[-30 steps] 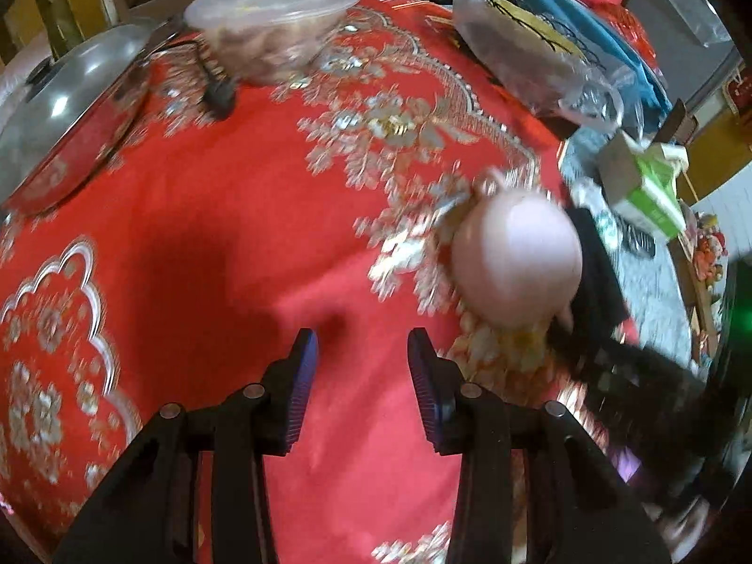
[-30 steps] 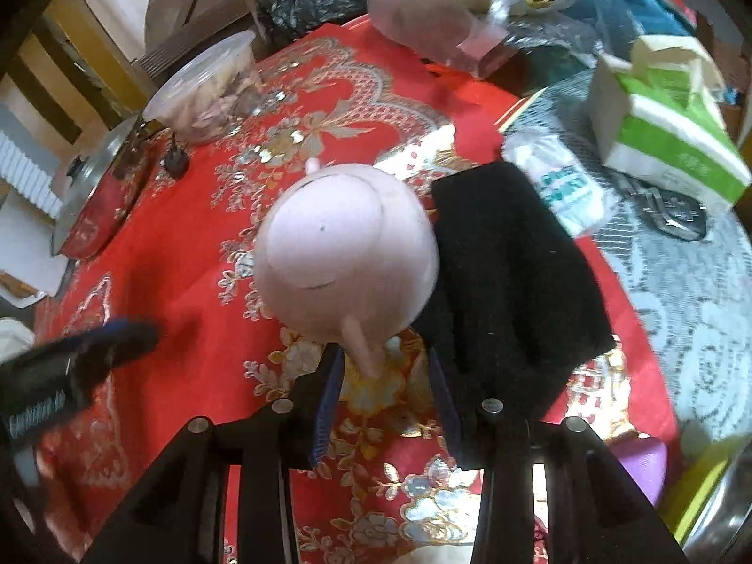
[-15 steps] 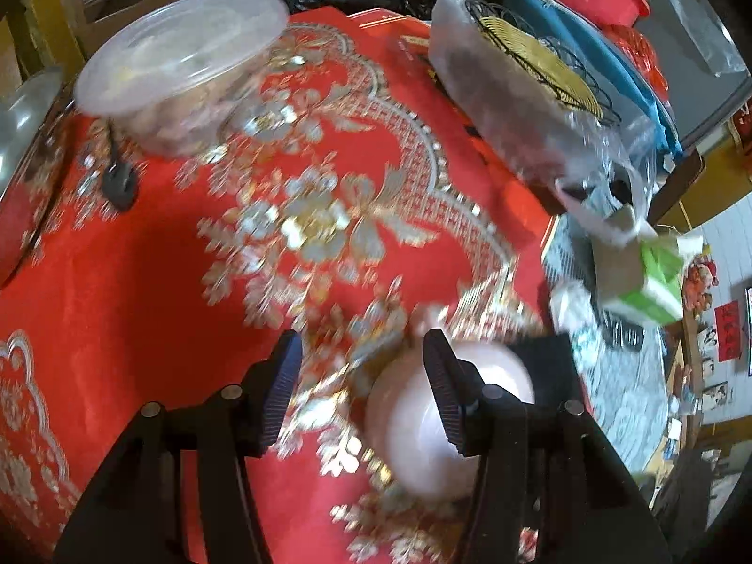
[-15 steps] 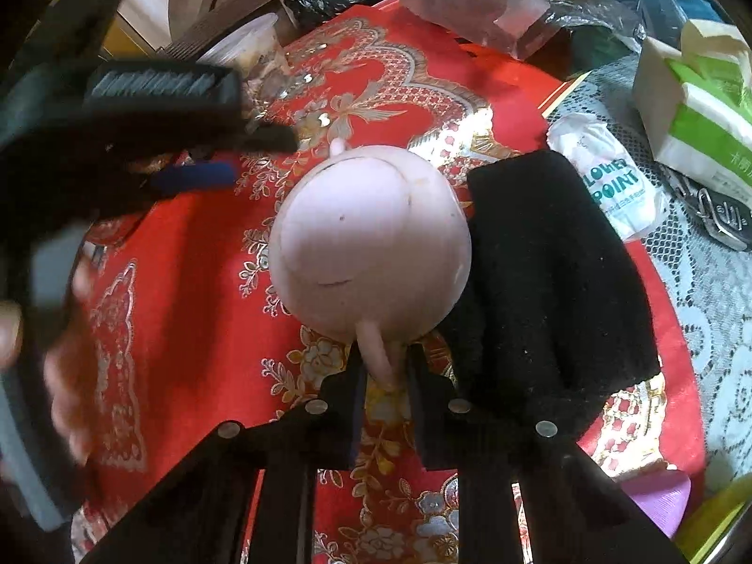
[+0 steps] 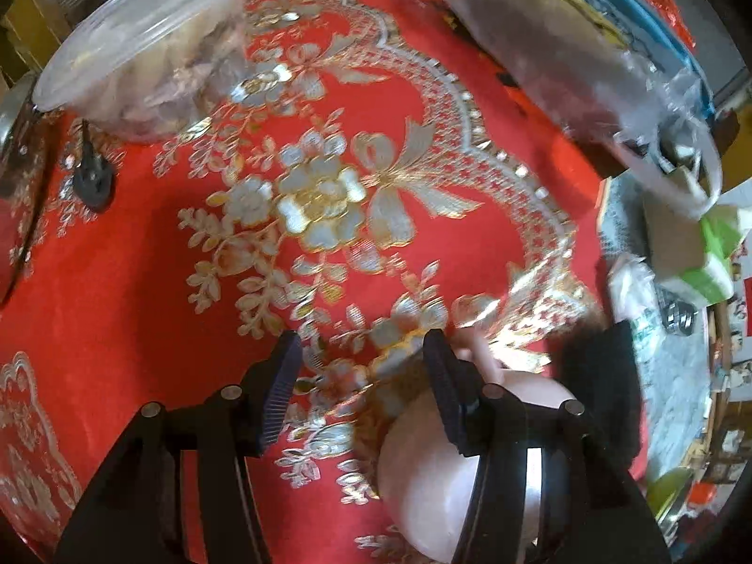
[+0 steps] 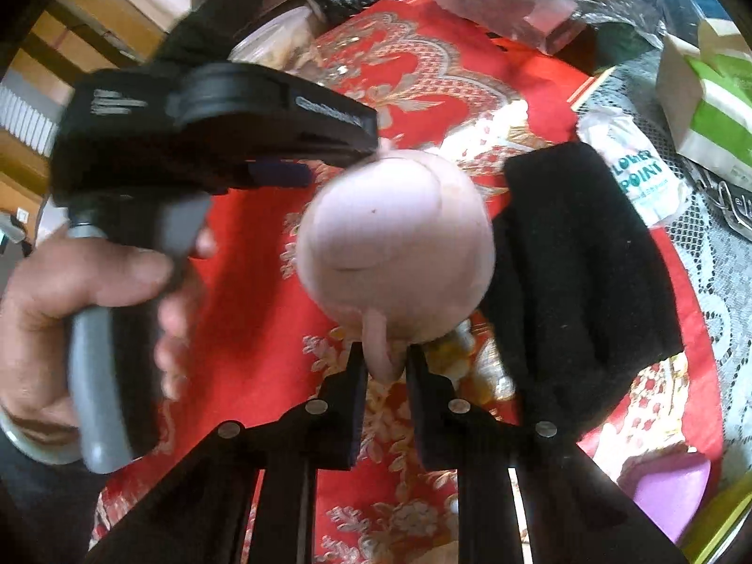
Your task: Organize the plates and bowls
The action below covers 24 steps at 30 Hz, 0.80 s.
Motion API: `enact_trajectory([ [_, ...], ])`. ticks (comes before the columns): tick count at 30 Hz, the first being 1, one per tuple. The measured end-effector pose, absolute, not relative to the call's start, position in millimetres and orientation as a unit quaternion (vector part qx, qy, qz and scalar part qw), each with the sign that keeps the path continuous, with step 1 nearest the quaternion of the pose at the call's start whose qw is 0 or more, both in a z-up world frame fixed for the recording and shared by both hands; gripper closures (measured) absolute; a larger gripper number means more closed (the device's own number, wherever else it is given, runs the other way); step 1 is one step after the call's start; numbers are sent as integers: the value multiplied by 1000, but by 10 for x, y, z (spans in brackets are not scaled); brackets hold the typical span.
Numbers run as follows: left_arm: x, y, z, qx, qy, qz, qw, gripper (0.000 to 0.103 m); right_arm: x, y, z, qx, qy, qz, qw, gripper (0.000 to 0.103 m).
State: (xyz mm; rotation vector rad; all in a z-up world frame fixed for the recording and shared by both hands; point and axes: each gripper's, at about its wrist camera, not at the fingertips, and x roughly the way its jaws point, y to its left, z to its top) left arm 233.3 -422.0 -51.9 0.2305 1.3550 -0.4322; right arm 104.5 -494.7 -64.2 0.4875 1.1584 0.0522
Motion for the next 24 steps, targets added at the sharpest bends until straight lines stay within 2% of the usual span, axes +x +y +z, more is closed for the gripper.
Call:
enact_trajectory([
  [4, 2352, -4185, -537, 118, 625, -195, 746, 51, 1029, -4860, -607, 235, 542, 41, 805, 87],
  [6, 2326, -4136, -532, 131, 624, -194, 746, 66, 1014, -4847, -584, 255, 539, 56, 800, 87],
  [10, 2288, -3886, -550, 131, 637, -194, 735, 71, 972, -4728, -495, 276, 535, 87, 794, 87],
  [13, 2244, -3644, -529, 120, 644, -190, 731, 71, 960, -4599, -443, 293, 533, 119, 785, 88],
  [17, 2161, -3284, -458, 115, 642, -182, 735, 71, 934, -4401, -352, 319, 524, 160, 773, 100],
  [22, 2084, -2809, -437, 95, 648, -160, 738, 71, 994, -4211, -314, 293, 530, 131, 785, 100],
  [23, 2071, -2779, -435, 93, 649, -159, 738, 71, 978, -4217, -292, 293, 524, 123, 790, 95],
  [24, 2015, -2711, -422, 88, 649, -160, 738, 71, 960, -4254, -256, 283, 516, 105, 801, 95],
])
